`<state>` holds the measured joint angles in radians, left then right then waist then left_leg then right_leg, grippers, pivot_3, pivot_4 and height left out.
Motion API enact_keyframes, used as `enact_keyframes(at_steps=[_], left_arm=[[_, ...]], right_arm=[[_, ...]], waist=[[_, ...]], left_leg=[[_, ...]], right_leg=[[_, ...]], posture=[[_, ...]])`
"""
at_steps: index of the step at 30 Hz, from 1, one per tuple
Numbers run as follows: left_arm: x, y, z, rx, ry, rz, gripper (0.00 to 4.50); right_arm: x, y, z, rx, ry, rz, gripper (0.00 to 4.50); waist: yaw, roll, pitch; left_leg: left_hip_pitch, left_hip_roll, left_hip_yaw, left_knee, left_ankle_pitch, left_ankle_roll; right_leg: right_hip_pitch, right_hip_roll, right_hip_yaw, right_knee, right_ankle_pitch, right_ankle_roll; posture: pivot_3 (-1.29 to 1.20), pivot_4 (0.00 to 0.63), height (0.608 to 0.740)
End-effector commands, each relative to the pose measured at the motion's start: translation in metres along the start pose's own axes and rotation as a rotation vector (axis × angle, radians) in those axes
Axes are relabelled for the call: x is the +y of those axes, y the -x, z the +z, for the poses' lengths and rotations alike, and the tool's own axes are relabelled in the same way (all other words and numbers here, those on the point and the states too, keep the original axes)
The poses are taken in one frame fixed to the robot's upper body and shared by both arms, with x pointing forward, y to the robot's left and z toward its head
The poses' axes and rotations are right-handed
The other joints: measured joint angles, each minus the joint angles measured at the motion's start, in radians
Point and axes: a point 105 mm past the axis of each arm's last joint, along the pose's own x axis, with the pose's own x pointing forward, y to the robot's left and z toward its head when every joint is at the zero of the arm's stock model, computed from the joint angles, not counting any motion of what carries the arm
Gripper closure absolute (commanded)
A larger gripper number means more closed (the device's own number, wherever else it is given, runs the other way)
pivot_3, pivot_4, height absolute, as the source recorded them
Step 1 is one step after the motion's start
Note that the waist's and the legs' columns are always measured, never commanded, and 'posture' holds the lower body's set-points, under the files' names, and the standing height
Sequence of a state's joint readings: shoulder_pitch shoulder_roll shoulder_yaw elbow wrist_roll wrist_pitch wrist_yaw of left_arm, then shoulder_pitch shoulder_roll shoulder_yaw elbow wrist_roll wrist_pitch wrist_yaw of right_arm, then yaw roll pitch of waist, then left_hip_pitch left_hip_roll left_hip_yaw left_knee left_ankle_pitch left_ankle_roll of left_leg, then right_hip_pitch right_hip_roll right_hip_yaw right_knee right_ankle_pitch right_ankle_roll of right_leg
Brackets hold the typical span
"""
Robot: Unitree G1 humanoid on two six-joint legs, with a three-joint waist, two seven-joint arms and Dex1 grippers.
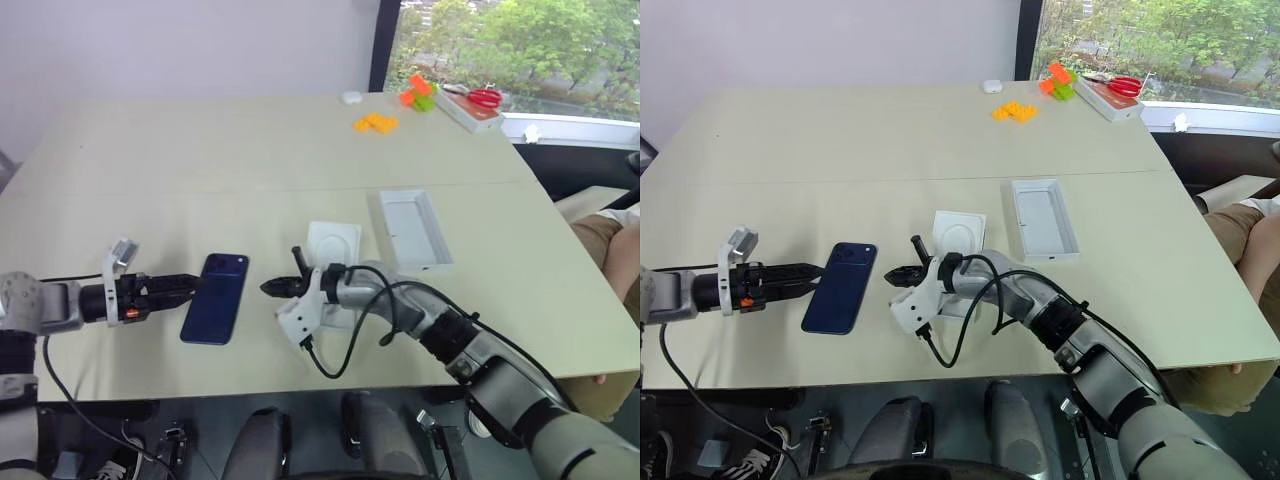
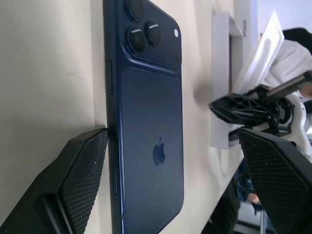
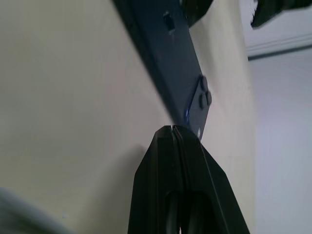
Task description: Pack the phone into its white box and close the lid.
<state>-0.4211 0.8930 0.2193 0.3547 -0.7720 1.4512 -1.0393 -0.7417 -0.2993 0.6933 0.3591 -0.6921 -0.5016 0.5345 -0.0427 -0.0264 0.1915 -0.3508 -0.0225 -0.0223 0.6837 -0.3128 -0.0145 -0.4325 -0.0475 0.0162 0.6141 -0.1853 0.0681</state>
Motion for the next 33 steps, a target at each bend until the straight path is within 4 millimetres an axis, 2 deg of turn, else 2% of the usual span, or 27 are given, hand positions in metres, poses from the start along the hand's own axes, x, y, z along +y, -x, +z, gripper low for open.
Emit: enact_keyframes(at_steps=[1,6,11,14,16,19,24,30,33], left_arm=[[0.001,-0.006,-0.013,0.046,0.041,-0.011,0.0],[-0.001,-0.007,-0.015,0.045,0.038,-0.017,0.0],[0.002,-0.004,-0.015,0.029,0.049,-0.016,0.0],[0.002,-0.004,-0.014,0.026,0.039,-0.016,0.0],[0.001,-0.006,-0.014,0.027,0.037,-0.028,0.0],[0.003,-0.008,-0.015,0.025,0.038,-0.023,0.0],[0.003,-0.008,-0.016,0.019,0.043,-0.037,0.0],[0.004,-0.007,-0.016,0.014,0.033,-0.029,0.0],[0.004,-0.009,-0.017,0.017,0.025,-0.034,0.0]], right_arm=[[-0.002,0.0,-0.003,0.015,0.009,0.051,4.48],[-0.034,0.016,0.005,-0.027,-0.036,0.021,4.48],[-0.038,0.036,0.02,-0.093,-0.125,0.091,4.48],[-0.038,0.041,0.022,-0.096,-0.252,0.105,4.48],[-0.04,0.043,0.015,-0.068,-0.393,0.091,4.48],[-0.044,0.043,0.009,-0.064,-0.497,0.065,4.48],[-0.049,0.046,0.002,-0.049,-0.55,0.046,4.48],[-0.061,0.085,-0.027,-0.009,-0.669,0.021,4.48],[-0.066,0.109,-0.05,0.051,-0.705,0.002,4.48]], waist=[[0.0,0.0,0.0],[0.001,0.0,0.0],[0.001,0.0,0.0],[0.001,0.0,0.0],[0.001,0.0,0.0],[0.002,0.0,0.0],[0.007,0.001,0.0],[0.008,0.001,0.001],[0.007,0.001,0.001]], left_leg=[[0.0,0.0,0.0,0.0,0.0,0.0],[-0.003,0.0,-0.001,0.0,0.0,0.0],[-0.004,0.0,-0.001,0.0,0.0,0.0],[-0.004,0.0,-0.002,0.0,0.0,0.0],[-0.004,0.0,-0.002,0.0,0.0,0.0],[-0.004,0.0,-0.001,0.0,0.0,0.0],[-0.004,0.0,-0.002,0.0,0.0,0.0],[-0.005,-0.001,-0.001,0.0,0.0,0.0],[-0.005,-0.001,-0.001,-0.001,0.0,0.0]], right_leg=[[0.0,0.0,0.0,0.0,0.0,0.0],[-0.002,-0.001,0.0,0.0,0.0,0.0],[-0.004,-0.001,-0.001,0.0,0.002,0.003],[-0.003,-0.001,-0.001,0.0,0.002,0.003],[-0.004,-0.001,-0.001,0.0,0.001,0.001],[-0.004,-0.001,-0.001,0.0,0.0,0.0],[-0.004,-0.002,-0.001,0.0,0.0,0.0],[-0.004,-0.003,-0.001,-0.002,0.0,0.0],[-0.004,-0.003,-0.001,-0.002,0.0,0.0]], posture=[[0.0,0.15,0.74],[0.0,0.15,0.74],[0.0,0.15,0.74],[0.0,0.15,0.74],[0.0,0.15,0.74],[0.0,0.15,0.74],[0.0,0.15,0.74],[0.0,0.15,0.74],[0.0,0.15,0.74]])
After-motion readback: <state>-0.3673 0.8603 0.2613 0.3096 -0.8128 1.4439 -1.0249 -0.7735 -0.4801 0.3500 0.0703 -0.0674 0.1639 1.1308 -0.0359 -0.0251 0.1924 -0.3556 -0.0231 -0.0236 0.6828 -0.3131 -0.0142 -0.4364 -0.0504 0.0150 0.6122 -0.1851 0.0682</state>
